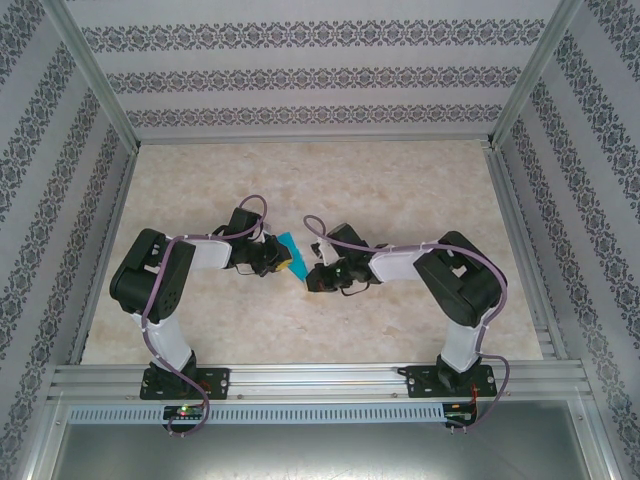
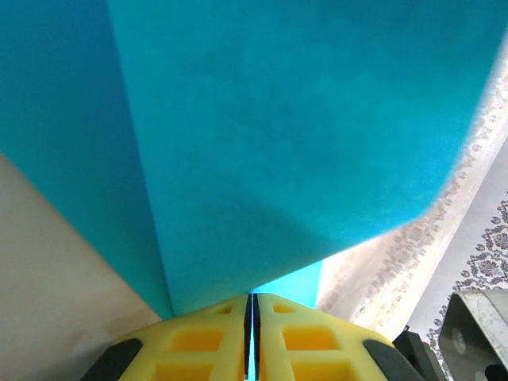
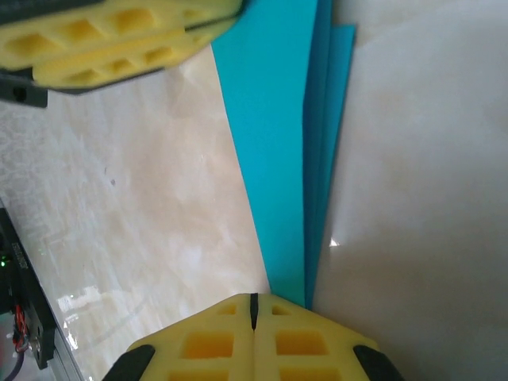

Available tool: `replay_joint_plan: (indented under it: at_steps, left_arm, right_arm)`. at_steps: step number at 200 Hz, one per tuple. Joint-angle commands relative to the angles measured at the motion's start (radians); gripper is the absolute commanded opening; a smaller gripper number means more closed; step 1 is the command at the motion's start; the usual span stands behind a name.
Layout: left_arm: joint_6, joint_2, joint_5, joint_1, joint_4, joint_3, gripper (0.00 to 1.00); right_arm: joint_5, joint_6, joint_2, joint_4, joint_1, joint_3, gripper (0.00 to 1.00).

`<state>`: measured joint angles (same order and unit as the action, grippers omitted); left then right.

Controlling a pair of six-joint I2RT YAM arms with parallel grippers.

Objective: Fold a paper plane with a square sheet of paper (pick it up from the middle)

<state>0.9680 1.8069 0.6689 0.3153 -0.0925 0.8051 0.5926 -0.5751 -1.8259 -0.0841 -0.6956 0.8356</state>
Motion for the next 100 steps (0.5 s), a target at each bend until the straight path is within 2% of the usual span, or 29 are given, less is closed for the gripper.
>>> replay_joint_plan:
  at_steps: [1,63,100]
  left_arm:
    - [-0.026,0.098,-0.205,0.004,0.172,-0.051,0.14]
    - [-0.029,0.095,-0.157,0.005,0.150,-0.042,0.15]
    - [-0.034,0.092,-0.139,0.004,0.145,-0.037,0.15]
  right_arm:
    - [0.027,0.026,0.020,0.168,0.001,-0.076,0.05]
    - [-0.004,0.043,0.159,0.162,0.010,-0.045,0.05]
    - [-0.012,0.005,0.117,0.083,0.007,0.048,0.05]
